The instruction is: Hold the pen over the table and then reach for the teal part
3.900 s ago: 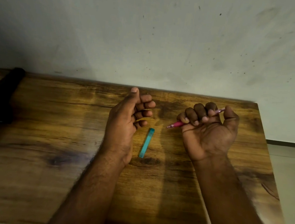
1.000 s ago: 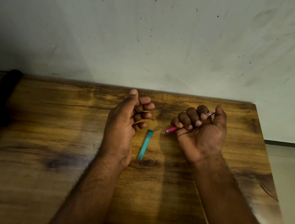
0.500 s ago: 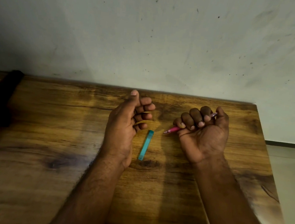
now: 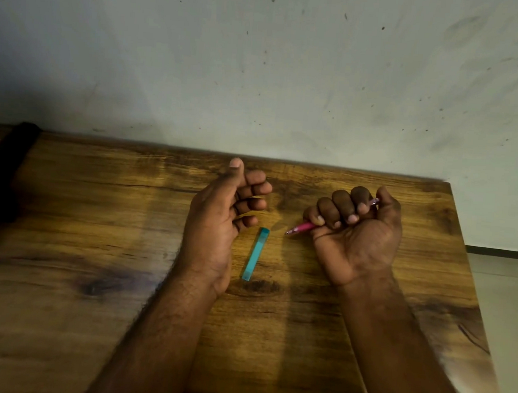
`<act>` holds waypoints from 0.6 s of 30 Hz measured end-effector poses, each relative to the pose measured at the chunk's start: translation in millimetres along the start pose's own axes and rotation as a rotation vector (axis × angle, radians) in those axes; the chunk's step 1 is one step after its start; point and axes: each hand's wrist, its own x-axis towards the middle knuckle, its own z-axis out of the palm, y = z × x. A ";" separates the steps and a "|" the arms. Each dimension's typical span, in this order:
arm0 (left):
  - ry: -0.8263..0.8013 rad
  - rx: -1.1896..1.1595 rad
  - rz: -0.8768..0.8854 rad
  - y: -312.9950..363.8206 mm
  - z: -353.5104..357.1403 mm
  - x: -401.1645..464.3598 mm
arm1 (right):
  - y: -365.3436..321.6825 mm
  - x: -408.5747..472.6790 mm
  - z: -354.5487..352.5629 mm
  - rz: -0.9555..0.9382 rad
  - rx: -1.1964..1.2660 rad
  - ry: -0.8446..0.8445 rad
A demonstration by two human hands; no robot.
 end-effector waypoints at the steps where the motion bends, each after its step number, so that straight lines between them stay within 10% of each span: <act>1: -0.001 0.002 0.002 -0.2 0.0 -0.1 | -0.3 0.1 0.2 -0.002 -0.002 -0.002; 18: 0.004 -0.006 0.002 2.0 0.2 -0.9 | 1.7 -1.1 0.0 -0.004 0.000 -0.032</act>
